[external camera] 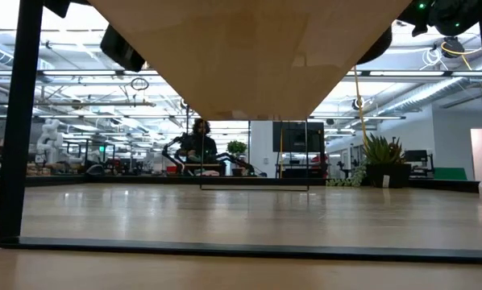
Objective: Pick and place slides into the shelf
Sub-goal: Put the black slipper on the shelf
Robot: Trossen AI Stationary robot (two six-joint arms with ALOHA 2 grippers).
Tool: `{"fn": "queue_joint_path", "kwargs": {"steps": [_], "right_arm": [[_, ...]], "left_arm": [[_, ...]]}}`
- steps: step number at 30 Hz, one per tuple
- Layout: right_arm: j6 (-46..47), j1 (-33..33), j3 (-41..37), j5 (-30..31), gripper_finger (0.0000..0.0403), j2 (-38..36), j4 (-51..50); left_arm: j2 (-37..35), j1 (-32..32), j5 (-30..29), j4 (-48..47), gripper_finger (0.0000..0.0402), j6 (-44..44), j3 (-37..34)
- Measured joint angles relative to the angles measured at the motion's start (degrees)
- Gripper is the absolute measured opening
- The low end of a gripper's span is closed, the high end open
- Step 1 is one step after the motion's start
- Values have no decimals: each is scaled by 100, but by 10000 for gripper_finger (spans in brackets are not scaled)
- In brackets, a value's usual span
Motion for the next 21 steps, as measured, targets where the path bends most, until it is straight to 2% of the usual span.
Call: {"fn": "queue_joint_path", "kwargs": {"steps": [16,21], "right_arm": [[0,0,0,-2,247,0,26],[-4,0,0,-2,247,0,24]], "left_arm": [[-39,-4,299,-251,0,-70,0],[-39,-6,313,-307,15,-66,0]]}}
